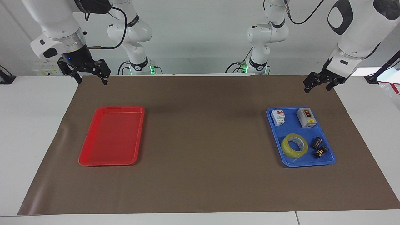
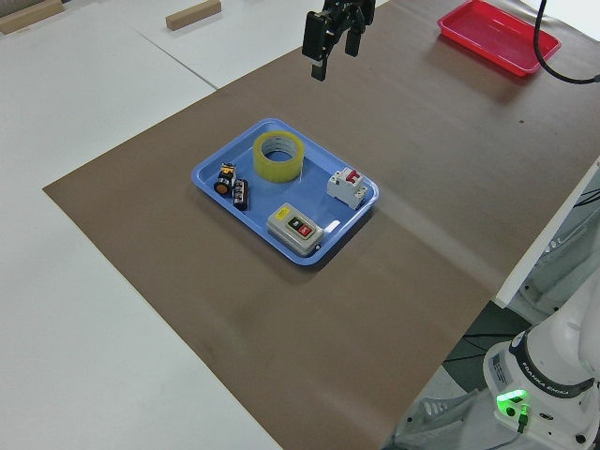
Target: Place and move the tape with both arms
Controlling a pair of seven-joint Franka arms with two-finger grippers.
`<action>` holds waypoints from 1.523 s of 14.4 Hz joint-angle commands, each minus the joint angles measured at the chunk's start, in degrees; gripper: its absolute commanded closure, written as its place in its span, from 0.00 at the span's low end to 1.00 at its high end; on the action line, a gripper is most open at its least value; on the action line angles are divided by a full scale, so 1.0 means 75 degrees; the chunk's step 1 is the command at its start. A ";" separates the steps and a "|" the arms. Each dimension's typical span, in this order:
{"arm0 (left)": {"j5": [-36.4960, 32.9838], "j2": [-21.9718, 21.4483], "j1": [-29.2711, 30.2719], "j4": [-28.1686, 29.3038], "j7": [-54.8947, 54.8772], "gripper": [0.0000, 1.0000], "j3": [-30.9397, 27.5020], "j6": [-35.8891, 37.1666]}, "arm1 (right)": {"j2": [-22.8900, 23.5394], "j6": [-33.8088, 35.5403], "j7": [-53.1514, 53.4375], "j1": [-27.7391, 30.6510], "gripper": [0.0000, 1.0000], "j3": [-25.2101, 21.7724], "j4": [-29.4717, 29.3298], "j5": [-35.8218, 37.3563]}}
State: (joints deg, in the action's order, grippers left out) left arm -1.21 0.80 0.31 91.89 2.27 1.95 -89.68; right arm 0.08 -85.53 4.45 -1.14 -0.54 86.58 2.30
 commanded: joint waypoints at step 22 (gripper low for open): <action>0.0126 0.0045 0.0110 0.1130 -0.0068 0.00 -0.0049 -0.1857 | -0.0186 -0.0022 -0.0089 0.0046 0.00 0.0002 0.0245 -0.0142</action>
State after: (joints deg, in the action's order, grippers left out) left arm -1.21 0.75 0.46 97.51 2.27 1.80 -99.29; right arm 0.00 -85.53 4.45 -1.14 -0.54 86.94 2.30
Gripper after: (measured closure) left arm 0.000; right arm 0.000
